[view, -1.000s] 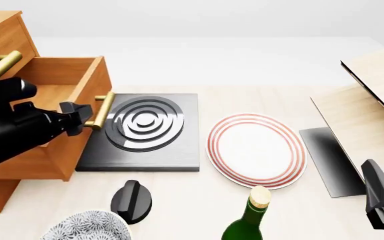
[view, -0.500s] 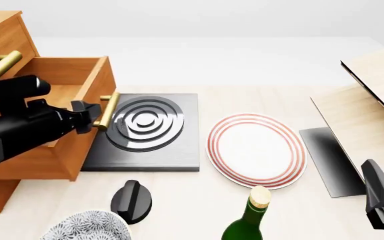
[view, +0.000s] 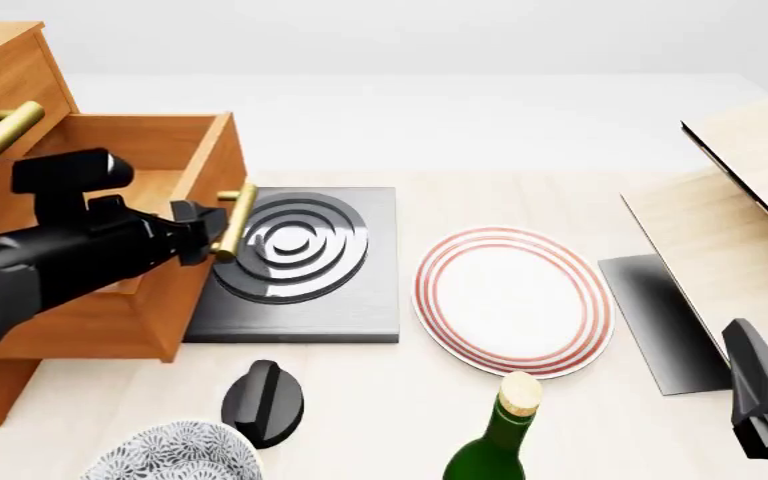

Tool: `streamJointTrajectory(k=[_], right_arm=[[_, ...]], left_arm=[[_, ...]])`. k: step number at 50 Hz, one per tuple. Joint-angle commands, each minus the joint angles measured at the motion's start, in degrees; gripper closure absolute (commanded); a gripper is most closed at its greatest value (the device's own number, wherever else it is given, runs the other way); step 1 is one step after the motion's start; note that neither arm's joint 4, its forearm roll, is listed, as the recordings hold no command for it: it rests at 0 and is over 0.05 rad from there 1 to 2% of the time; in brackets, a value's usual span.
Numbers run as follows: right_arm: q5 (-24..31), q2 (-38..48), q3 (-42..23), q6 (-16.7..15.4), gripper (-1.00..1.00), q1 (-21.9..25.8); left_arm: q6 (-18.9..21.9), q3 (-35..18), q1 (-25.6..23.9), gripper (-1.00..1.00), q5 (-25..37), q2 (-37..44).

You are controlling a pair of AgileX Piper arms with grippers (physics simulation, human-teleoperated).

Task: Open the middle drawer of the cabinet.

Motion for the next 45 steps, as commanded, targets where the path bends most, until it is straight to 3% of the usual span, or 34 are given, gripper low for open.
streamJointTrajectory(k=[1, 33, 45], right_arm=[[-0.29, -0.02, 0.18, -0.20, -1.00, 0.12], [-0.25, -0.08, 0.21, -0.14, -1.00, 0.12], [-0.24, -0.08, 0.20, -0.26, -1.00, 0.14]], left_arm=[[-0.91, -0.90, -1.30, -1.00, -0.33, 0.91], [-1.36, -2.26, -5.97, -1.00, 0.14, 0.17], [2.73, -3.68, -4.96, -1.00, 2.55, -3.48]])
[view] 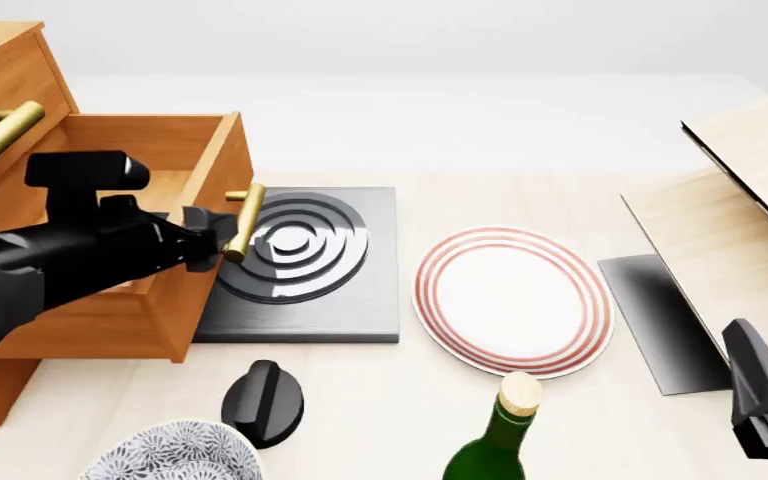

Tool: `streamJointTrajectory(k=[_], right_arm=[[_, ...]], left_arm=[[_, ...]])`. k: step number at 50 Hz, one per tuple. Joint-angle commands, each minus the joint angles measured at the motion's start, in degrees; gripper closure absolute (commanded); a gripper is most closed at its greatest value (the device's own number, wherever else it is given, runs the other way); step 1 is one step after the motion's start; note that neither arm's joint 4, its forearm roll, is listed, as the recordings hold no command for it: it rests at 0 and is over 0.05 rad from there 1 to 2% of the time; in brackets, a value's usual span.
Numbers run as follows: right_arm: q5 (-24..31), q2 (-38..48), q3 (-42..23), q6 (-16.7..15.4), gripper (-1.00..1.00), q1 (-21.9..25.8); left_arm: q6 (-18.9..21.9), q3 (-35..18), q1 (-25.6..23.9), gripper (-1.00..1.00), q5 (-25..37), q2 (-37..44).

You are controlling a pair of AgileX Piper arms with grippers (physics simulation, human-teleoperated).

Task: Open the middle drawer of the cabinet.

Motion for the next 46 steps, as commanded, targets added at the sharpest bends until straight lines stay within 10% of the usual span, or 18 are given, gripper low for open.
streamJointTrajectory(k=[1, 46], right_arm=[[-0.24, -0.07, 0.19, -0.35, -1.00, 0.15], [-0.26, -0.08, 0.20, -0.13, -1.00, 0.12]], left_arm=[[5.13, -2.76, -2.43, -1.00, 0.25, -3.85], [11.15, -6.88, -2.46, -1.00, 9.68, -19.50]])
